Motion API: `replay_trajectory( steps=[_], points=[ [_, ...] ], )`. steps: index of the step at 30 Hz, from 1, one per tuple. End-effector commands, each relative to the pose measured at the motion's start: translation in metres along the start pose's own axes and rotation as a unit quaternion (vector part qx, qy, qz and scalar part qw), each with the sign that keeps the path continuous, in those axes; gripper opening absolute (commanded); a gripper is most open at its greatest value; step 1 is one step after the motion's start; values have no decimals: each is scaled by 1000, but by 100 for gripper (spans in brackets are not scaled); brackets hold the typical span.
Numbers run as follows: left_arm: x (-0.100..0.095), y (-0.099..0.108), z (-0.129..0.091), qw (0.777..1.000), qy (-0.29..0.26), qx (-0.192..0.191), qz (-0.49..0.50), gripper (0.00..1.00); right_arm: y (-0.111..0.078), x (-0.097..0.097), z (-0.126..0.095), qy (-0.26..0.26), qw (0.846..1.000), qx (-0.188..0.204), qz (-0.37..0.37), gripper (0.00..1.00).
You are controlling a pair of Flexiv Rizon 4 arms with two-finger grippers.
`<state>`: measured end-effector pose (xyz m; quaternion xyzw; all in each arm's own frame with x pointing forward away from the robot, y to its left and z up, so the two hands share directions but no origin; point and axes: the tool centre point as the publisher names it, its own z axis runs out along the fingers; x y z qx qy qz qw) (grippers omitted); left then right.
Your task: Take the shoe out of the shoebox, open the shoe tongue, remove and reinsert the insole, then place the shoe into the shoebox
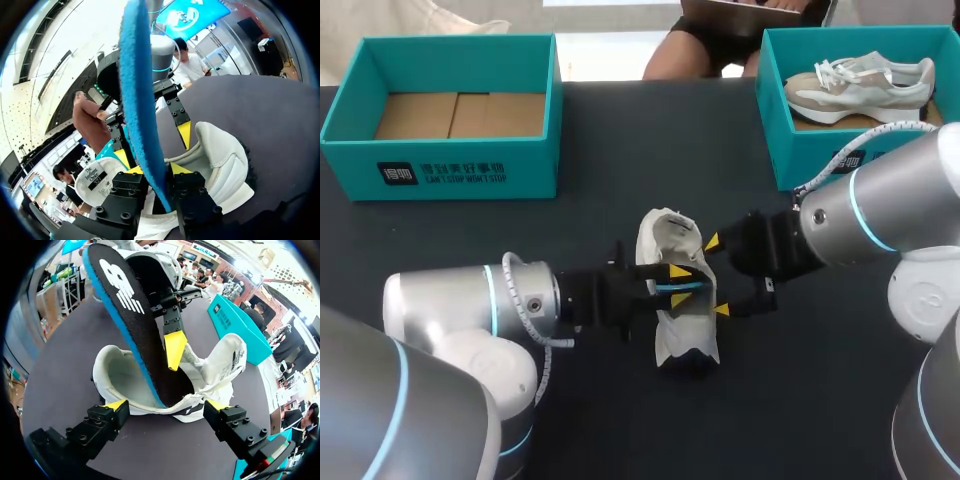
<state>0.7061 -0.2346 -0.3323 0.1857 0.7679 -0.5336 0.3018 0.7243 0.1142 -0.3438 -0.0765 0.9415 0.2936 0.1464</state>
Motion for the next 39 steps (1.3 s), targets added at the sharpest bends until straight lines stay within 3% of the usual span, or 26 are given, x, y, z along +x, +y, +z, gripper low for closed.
replay_trajectory(
  steps=[1,20,22,27,39],
  points=[
    [3,-7,-10,1000,0,4,4,23,0,1,1,-2,1000,0,0,100],
    [13,-23,-23,999,29,-14,4,21,0,1,1,-2,1000,0,0,100],
    [17,-20,-21,999,32,-16,4,0,0,1,1,-2,1000,0,0,100],
    [21,-6,-11,999,30,-24,11,0,0,1,1,-2,1000,0,0,100],
    [10,23,9,998,17,-49,23,0,0,1,1,-2,1000,0,0,100]
  ],
)
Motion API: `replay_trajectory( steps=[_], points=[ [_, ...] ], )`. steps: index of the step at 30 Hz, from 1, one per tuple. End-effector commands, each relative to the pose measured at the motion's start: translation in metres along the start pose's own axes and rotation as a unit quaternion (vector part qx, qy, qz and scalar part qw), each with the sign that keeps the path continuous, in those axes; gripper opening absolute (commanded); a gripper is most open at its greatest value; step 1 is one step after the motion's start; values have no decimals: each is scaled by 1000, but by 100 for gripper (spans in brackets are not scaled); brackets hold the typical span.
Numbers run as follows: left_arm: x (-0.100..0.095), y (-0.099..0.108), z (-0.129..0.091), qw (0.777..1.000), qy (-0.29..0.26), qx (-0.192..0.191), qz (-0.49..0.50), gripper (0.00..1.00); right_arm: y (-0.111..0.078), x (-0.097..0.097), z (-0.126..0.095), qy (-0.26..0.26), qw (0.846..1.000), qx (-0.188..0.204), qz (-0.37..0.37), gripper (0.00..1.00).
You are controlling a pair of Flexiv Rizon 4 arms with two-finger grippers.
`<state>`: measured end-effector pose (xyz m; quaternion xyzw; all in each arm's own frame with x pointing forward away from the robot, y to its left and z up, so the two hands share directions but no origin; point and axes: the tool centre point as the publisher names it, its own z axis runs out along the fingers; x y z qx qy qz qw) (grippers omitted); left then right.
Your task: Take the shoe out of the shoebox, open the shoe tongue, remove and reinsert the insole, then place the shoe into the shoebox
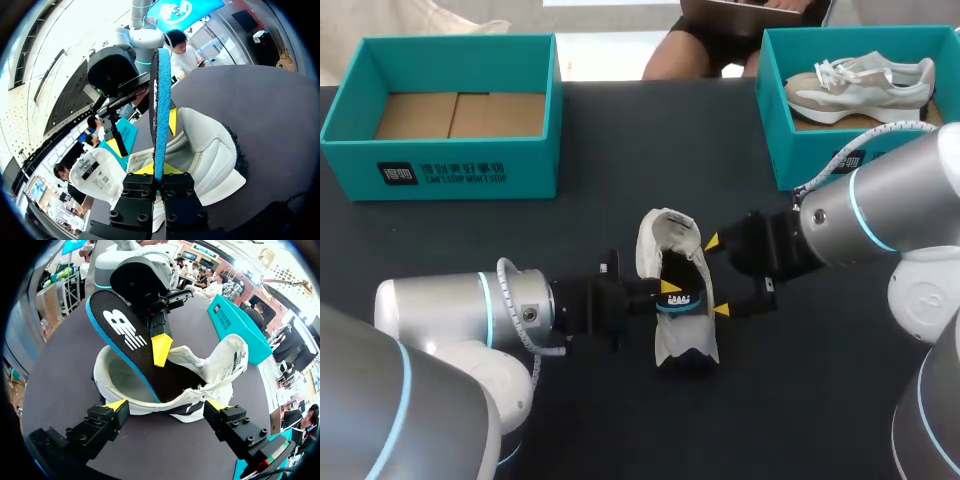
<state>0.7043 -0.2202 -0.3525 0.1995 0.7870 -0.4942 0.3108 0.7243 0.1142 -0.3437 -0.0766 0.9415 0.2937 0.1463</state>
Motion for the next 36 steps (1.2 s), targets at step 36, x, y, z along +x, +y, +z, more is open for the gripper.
replay_trajectory(
  steps=[36],
  points=[
    [3,-36,-17,1000,7,26,8,0,0,1,1,-2,1000,0,0,100]
  ],
)
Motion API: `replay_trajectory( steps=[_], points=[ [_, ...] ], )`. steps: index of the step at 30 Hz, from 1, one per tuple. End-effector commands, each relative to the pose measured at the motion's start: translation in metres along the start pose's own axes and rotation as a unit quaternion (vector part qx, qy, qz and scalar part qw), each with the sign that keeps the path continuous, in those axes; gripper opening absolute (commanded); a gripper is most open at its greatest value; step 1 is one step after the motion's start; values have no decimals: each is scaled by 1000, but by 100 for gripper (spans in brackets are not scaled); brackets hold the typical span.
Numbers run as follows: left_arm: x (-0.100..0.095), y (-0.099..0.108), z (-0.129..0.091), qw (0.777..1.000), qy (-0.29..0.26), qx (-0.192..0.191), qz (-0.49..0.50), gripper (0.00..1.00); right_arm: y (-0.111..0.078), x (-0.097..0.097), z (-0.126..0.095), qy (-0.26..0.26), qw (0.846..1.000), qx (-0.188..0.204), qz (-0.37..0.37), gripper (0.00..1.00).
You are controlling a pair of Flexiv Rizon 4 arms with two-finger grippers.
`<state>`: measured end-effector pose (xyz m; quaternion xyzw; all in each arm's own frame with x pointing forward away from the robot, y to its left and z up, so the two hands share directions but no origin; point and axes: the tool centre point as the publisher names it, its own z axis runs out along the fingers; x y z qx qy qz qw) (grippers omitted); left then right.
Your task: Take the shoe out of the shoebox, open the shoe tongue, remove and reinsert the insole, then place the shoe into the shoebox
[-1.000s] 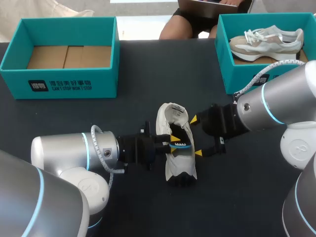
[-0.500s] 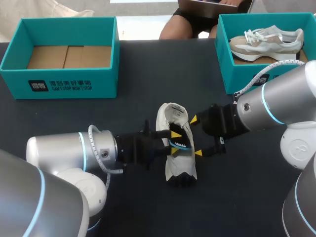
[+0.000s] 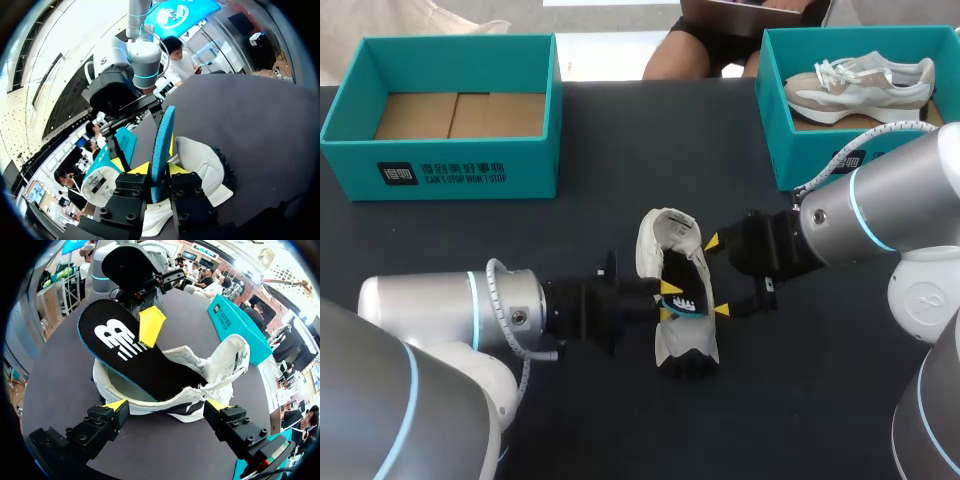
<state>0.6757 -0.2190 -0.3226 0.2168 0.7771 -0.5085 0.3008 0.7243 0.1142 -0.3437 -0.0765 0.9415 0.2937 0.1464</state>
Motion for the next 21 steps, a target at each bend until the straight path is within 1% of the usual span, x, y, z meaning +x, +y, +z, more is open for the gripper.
replay_trajectory(
  steps=[1,7,10,16,21],
  points=[
    [3,2,3,1000,-7,3,3,0,0,1,1,-2,1000,0,0,100],
    [3,19,17,1000,-23,-4,15,0,0,1,1,-2,1000,0,0,100],
    [0,27,23,999,-30,-13,26,0,0,1,1,-2,1000,0,0,100],
    [-8,41,26,998,-44,-27,38,0,0,1,1,-2,1000,0,0,100],
    [-10,44,25,998,-43,-31,37,0,0,1,1,-2,1000,0,0,100]
  ],
)
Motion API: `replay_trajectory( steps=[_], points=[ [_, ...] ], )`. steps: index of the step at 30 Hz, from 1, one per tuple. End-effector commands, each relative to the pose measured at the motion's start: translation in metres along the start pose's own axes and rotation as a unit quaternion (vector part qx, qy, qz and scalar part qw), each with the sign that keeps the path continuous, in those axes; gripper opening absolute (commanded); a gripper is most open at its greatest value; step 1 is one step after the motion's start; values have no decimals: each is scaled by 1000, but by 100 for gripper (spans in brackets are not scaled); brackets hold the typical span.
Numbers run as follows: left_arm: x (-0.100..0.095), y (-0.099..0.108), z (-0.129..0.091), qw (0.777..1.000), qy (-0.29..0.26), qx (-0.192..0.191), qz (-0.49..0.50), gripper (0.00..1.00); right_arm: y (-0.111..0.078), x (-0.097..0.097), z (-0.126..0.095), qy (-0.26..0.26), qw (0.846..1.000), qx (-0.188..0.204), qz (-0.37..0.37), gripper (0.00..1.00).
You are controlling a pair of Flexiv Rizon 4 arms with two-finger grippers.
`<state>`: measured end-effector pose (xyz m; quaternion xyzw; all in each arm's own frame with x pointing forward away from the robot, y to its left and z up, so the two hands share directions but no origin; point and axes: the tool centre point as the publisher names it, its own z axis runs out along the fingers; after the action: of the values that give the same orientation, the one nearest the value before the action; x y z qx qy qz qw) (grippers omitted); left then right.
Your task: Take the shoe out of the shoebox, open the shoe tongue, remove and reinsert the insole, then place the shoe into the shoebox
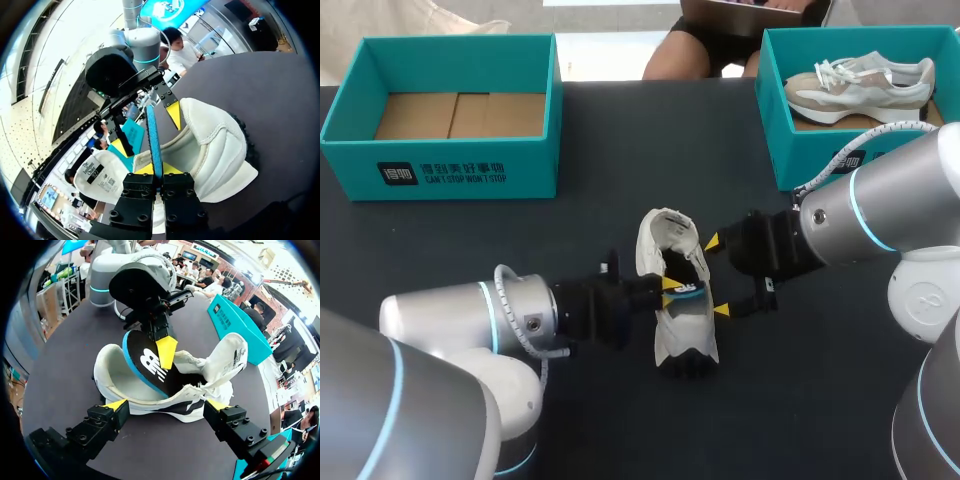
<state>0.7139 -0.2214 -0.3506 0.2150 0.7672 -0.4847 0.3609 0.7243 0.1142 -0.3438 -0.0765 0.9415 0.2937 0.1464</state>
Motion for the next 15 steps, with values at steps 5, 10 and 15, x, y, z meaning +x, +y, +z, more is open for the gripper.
replay_trajectory(
  steps=[5,10,15],
  points=[
    [-1,-7,1,1000,3,3,0,31,0,1,1,-2,1000,0,0,100],
    [-5,-16,-6,1000,1,13,4,28,0,1,1,-2,1000,0,0,100],
    [-6,-24,-12,1000,-2,22,8,23,0,1,1,-2,1000,0,0,100]
  ],
)
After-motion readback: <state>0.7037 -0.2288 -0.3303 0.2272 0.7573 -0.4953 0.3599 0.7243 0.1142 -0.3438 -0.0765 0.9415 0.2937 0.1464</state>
